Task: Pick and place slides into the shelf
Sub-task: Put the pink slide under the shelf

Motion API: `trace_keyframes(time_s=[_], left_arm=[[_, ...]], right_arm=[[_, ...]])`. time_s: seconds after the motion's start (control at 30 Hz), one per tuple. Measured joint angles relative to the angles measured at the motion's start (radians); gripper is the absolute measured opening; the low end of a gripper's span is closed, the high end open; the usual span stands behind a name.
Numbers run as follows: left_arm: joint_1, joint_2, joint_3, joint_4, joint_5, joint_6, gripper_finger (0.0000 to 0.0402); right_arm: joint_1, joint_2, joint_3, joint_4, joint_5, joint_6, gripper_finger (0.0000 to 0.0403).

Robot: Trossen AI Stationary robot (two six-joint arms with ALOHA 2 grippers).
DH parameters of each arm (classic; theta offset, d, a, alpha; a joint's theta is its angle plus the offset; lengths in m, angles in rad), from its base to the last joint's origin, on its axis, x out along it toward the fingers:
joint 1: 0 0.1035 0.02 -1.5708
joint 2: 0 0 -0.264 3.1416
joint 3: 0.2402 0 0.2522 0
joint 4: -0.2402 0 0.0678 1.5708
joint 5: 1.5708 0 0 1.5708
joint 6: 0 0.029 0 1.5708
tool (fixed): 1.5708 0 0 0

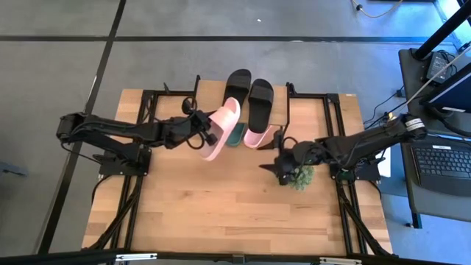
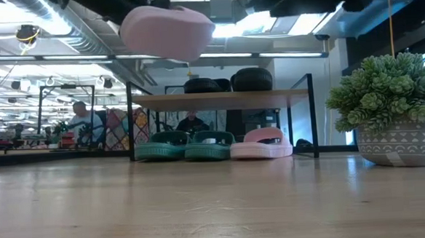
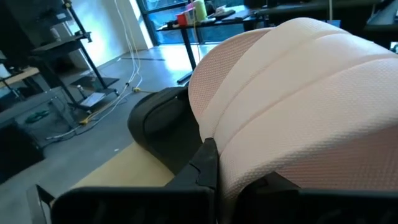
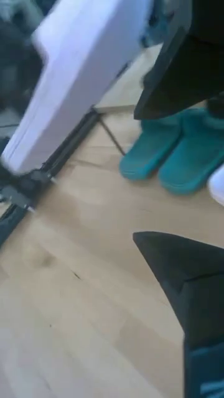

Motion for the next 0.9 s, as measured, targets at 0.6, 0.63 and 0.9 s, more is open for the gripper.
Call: trace_keyframes(time_s=[0.6,0.63,0.9], left_arm=[[0.011,0.008,0.0,0.032,0.002,-0.051,0.0002],[0.011,0.008,0.0,0.036,0.002,-0.056,0.0002],[0.009,0.072,0.043,0.04,-0.01,-0.075,0.0002]], right_arm=[[0.079,0.163,0.0,0.516,0.228,-0.217,0.031],[0.079,0.17,0.0,0.516,0.227,-0.217,0.031],[0.079,0.224,0.019,0.512,0.232,-0.218,0.031]])
